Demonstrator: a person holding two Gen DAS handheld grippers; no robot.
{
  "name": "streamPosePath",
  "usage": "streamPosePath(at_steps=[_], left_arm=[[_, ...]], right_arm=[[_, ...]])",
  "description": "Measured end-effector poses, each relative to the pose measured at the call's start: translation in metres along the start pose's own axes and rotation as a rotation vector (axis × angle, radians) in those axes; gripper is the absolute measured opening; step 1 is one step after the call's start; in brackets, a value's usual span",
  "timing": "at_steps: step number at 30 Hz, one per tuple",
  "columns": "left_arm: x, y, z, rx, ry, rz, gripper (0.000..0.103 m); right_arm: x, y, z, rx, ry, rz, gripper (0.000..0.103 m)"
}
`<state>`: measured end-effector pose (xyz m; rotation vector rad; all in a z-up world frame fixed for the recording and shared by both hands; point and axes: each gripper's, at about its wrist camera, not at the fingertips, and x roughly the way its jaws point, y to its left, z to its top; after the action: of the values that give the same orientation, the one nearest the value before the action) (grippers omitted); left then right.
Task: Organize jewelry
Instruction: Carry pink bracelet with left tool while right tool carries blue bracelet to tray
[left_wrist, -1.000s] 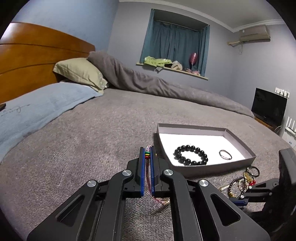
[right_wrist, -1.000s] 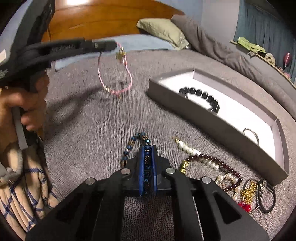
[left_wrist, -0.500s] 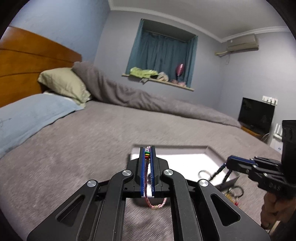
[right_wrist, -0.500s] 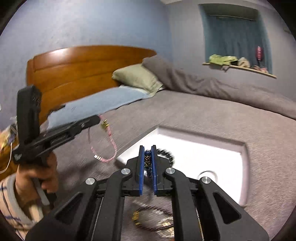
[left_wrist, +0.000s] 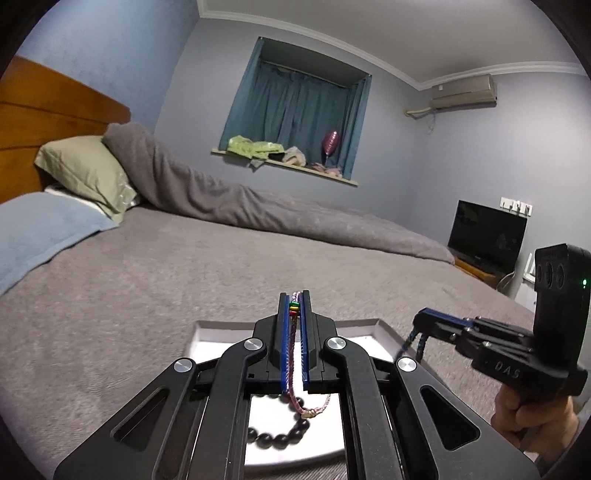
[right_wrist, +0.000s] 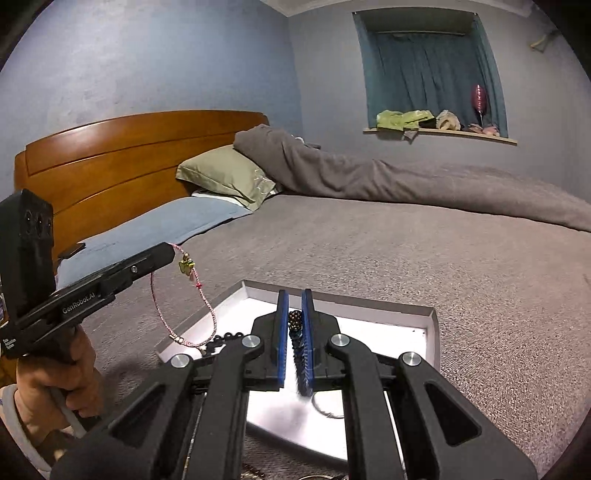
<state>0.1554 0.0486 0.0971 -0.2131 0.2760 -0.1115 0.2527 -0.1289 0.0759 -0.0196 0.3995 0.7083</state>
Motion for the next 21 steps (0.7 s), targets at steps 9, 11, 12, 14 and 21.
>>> streamPosePath(at_steps=[9,11,12,14,21], left_arm=[[0.043,-0.007,-0.019,0.037,0.15,0.028,0.006],[0.052,-0.006,-0.025,0.049,0.195,0.046,0.006],[0.056,-0.004,-0.028,0.055,0.214,0.054,0.006],[0.063,-0.002,-0.034,0.065,0.26,0.07,0.006],[0.078,0.007,-0.049,0.071,0.354,0.097,0.006]], right_arm=[[0.039,-0.013,-0.012,0.017,0.091,-0.027,0.007],[0.047,-0.015,-0.018,0.017,0.123,-0.035,0.007],[0.051,-0.016,-0.021,0.018,0.141,-0.04,0.007],[0.06,-0.018,-0.025,0.02,0.173,-0.047,0.007],[0.075,-0.019,-0.035,0.013,0.243,-0.064,0.007]])
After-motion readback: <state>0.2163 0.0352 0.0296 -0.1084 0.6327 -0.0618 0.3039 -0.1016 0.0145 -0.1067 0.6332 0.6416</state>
